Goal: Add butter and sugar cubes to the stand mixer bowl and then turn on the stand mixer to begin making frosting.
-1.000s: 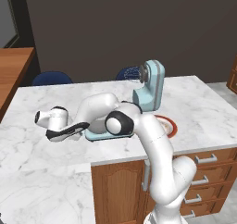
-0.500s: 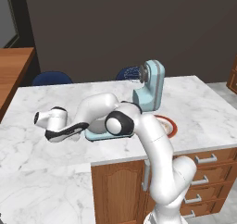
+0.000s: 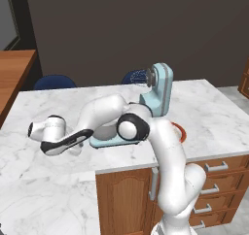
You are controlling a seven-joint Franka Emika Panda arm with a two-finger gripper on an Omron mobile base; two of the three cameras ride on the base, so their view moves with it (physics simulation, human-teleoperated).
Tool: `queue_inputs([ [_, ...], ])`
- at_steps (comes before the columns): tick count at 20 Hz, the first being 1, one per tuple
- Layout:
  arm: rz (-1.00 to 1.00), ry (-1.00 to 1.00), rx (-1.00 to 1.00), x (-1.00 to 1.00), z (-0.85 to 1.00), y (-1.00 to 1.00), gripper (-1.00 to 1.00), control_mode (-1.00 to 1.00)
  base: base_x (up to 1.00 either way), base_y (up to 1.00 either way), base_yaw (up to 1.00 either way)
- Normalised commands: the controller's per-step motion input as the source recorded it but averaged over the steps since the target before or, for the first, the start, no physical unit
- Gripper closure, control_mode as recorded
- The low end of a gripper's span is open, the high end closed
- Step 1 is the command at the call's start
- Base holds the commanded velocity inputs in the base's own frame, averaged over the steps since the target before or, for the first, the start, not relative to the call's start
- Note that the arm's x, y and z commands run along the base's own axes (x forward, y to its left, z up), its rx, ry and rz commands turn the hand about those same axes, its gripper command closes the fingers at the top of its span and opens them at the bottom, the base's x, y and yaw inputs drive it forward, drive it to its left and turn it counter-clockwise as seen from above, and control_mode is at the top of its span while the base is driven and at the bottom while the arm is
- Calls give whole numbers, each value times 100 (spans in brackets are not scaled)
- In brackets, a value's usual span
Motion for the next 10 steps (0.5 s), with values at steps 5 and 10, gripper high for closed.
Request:
queue_inputs([
  [5,0,-5,10,-81,61,-30,100,-100,0,0,0],
  [10,0,-3,14,-71,56,-53,100,-100,0,0,0],
])
